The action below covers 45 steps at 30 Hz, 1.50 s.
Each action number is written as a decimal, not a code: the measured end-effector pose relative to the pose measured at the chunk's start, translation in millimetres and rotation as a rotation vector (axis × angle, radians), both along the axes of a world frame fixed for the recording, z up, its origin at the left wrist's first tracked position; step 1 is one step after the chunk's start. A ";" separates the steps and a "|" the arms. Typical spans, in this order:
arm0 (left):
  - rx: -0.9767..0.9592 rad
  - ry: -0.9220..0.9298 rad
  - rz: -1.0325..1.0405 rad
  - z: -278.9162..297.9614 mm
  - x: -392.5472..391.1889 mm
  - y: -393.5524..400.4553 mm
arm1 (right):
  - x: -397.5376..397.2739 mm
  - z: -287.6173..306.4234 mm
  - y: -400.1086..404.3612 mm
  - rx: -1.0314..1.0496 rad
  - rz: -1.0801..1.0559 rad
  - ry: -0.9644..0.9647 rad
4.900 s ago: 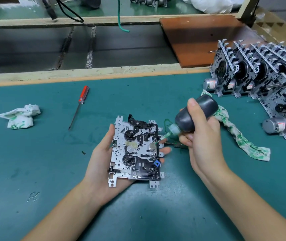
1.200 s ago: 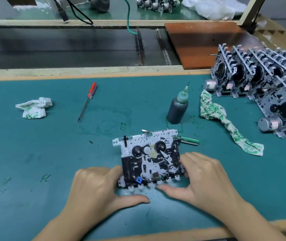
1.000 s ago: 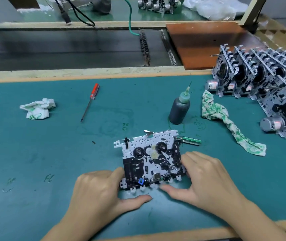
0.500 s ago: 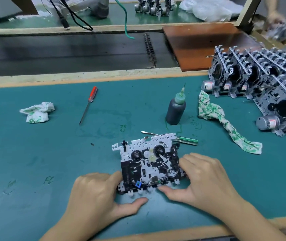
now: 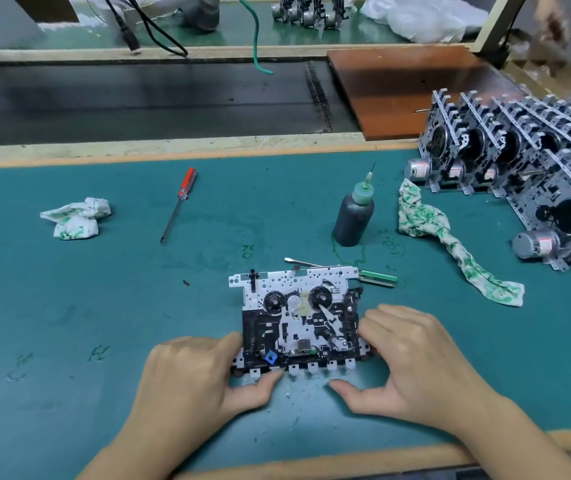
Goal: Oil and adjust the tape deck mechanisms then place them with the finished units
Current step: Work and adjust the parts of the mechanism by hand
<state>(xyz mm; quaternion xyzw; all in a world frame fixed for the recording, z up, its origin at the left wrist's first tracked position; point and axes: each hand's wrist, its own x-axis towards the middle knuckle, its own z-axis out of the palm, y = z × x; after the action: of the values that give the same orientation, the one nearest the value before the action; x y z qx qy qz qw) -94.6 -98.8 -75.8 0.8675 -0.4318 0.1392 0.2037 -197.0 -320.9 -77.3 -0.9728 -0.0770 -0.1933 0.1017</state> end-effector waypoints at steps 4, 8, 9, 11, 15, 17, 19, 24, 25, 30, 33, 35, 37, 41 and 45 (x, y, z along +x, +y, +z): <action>0.064 0.042 -0.079 1.0 3.7 2.3 | 1.3 -1.6 0.0 -0.005 -0.028 -0.046; 0.070 0.046 -0.100 1.2 1.7 4.5 | 1.7 -2.6 1.7 -0.029 -0.049 -0.084; 0.057 0.040 -0.090 0.7 1.5 4.2 | 1.5 -2.6 1.8 -0.030 -0.050 -0.082; 0.023 0.022 -0.060 0.3 1.8 2.0 | 1.1 -2.3 2.1 -0.024 -0.049 -0.072; 0.024 -0.010 -0.039 -1.0 2.7 -0.1 | 1.3 -1.0 1.2 0.004 -0.020 -0.045; 0.055 0.006 -0.069 -2.1 4.4 1.3 | 1.3 -1.7 1.1 -0.014 -0.023 -0.051; 0.086 0.031 -0.107 -1.0 6.6 2.0 | 2.0 -2.9 1.6 -0.019 -0.049 -0.087; 0.089 0.072 -0.117 -2.1 3.8 4.5 | 3.6 -4.1 3.3 -0.014 -0.082 -0.115; 0.084 0.072 -0.105 -3.1 2.4 4.6 | 3.7 -3.9 3.2 -0.004 -0.082 -0.110; 0.035 0.076 0.043 -3.5 -4.8 -1.9 | 2.9 -3.2 4.4 0.016 -0.093 -0.080; 0.009 0.119 0.138 -2.4 -8.3 -5.3 | 3.0 -2.9 5.1 0.009 -0.095 -0.080; 0.002 0.119 0.186 -2.4 -9.8 -6.4 | 3.3 -2.8 5.3 0.011 -0.093 -0.078; -0.004 0.080 0.219 -2.1 -10.7 -7.8 | 3.1 -2.4 5.2 0.028 -0.085 -0.068; -0.058 -0.027 0.223 -1.5 -9.1 -9.1 | 3.9 -1.0 5.3 0.068 -0.039 -0.048; -0.047 -0.051 0.084 0.1 -2.0 -6.1 | 4.3 -2.8 7.2 0.042 -0.084 -0.080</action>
<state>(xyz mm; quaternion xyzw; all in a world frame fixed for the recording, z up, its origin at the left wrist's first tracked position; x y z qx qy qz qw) -96.7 -104.9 -75.7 0.8760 -0.3969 0.1797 0.2068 -192.6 -313.7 -80.0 -0.9643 -0.0358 -0.2378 0.1108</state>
